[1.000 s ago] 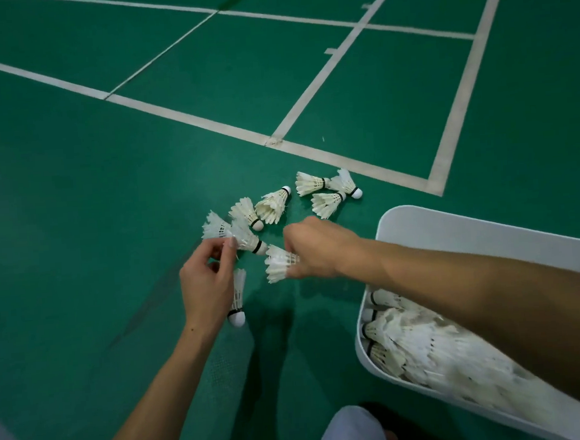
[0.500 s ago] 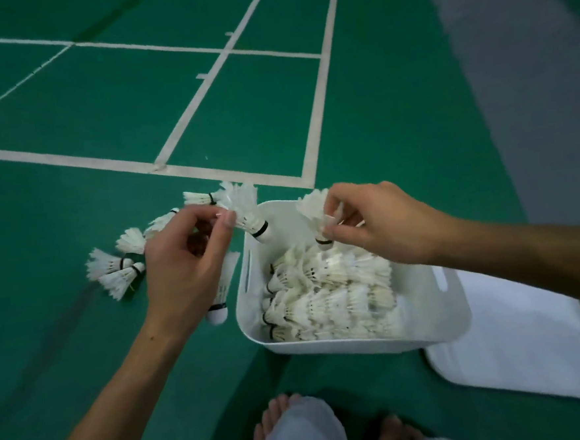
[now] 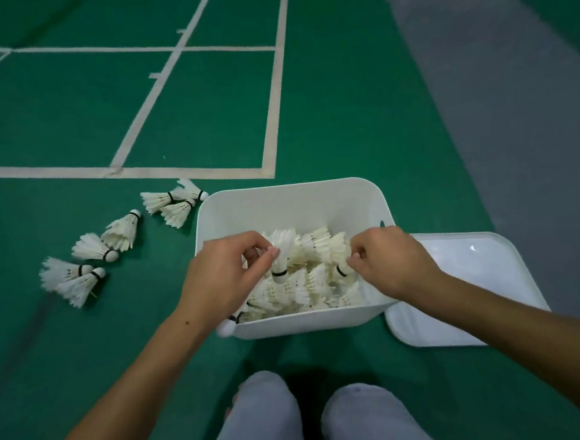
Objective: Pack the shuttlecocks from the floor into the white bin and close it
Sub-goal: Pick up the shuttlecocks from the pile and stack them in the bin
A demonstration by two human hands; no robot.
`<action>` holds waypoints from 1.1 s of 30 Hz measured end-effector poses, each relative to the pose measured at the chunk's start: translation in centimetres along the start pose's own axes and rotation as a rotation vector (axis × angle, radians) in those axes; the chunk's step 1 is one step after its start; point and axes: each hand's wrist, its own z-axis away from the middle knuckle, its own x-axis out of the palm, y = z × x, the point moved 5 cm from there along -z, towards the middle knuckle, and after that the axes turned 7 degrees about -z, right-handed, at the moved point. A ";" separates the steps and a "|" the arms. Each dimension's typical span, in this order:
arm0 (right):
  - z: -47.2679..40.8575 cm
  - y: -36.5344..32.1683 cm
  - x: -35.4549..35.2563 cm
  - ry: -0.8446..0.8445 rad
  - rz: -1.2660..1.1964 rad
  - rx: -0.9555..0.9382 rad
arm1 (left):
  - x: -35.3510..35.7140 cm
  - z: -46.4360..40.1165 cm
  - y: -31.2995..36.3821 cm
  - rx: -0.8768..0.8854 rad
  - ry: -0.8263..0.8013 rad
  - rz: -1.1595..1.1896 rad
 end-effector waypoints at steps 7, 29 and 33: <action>-0.8 0.6 2.7 -0.071 -0.143 0.123 | 1.0 -0.6 0.8 -0.047 -0.122 -0.142; 0.7 -2.0 -1.2 0.041 -0.357 -0.159 | 0.8 -2.0 2.3 0.186 -0.243 -0.180; 1.6 -4.1 -0.5 0.010 -0.198 -0.372 | 0.6 -2.0 3.2 0.257 -0.237 -0.207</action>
